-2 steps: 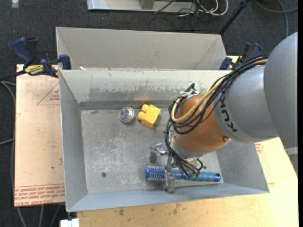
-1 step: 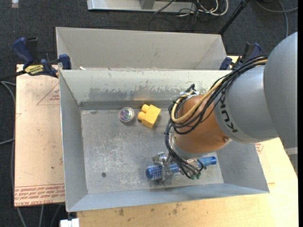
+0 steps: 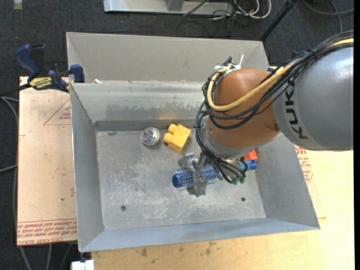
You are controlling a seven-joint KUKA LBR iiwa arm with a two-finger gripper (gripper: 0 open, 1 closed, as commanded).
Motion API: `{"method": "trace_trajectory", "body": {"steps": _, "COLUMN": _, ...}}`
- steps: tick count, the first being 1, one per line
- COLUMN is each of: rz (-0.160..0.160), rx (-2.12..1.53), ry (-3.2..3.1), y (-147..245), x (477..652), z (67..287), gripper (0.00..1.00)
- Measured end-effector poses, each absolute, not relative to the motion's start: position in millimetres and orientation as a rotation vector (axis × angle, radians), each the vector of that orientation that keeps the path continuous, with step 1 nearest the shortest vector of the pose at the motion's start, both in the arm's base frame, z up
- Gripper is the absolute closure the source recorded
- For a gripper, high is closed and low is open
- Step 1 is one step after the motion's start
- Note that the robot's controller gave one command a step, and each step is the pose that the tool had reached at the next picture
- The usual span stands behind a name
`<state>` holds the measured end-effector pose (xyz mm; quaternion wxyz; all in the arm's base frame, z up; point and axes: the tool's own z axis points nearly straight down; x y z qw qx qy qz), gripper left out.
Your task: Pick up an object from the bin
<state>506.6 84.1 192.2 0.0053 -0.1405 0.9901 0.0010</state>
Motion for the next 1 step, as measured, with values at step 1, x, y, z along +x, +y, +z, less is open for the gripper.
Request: {"method": "trace_trajectory", "body": {"steps": 1, "rz": 0.0, "rx": -1.202, "ry": 2.891, "y": 133.4, "x": 611.4, "z": 294.0, "gripper": 1.0}}
